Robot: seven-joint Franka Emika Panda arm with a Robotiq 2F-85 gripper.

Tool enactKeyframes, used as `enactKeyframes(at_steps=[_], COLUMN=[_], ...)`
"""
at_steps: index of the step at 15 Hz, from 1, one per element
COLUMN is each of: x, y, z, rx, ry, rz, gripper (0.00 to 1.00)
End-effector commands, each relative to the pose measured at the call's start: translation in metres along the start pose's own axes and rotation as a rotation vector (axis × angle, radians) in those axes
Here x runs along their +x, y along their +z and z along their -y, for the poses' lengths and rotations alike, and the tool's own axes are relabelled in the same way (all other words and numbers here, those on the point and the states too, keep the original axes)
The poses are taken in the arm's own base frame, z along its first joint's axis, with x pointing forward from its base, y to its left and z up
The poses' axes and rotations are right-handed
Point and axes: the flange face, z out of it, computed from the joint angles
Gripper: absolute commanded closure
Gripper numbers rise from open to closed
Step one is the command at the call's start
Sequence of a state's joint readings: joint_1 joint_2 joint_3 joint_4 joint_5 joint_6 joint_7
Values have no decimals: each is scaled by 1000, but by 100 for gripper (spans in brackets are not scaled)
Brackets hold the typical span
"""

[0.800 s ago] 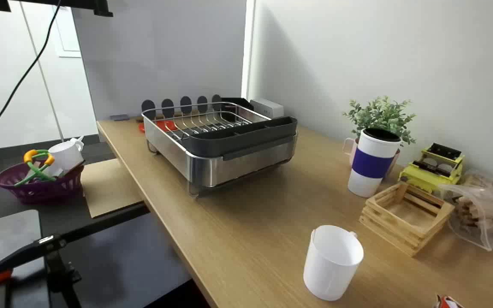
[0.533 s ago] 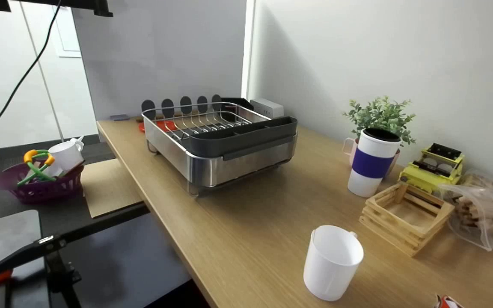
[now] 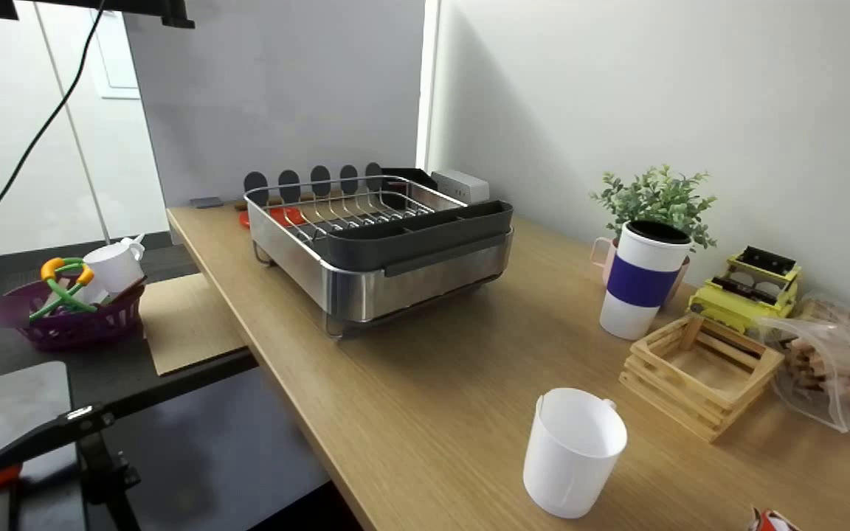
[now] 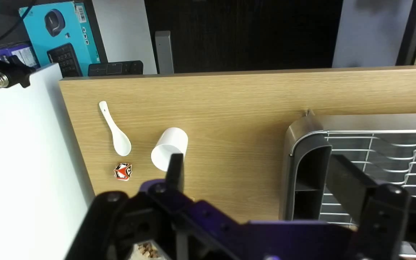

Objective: Put the mug into the plate dryer

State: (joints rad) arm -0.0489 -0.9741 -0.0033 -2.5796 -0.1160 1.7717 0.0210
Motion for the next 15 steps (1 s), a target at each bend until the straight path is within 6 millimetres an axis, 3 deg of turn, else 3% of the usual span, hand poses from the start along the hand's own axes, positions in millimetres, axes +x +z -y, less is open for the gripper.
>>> enactKeyframes(at_steps=[1,9,15], x=[5,23,57], y=[2,7,16], z=[-2,-24,-46], rx=[3,37,53], ry=[3,41,55], rz=[4,30,91], gripper=[0,0,0])
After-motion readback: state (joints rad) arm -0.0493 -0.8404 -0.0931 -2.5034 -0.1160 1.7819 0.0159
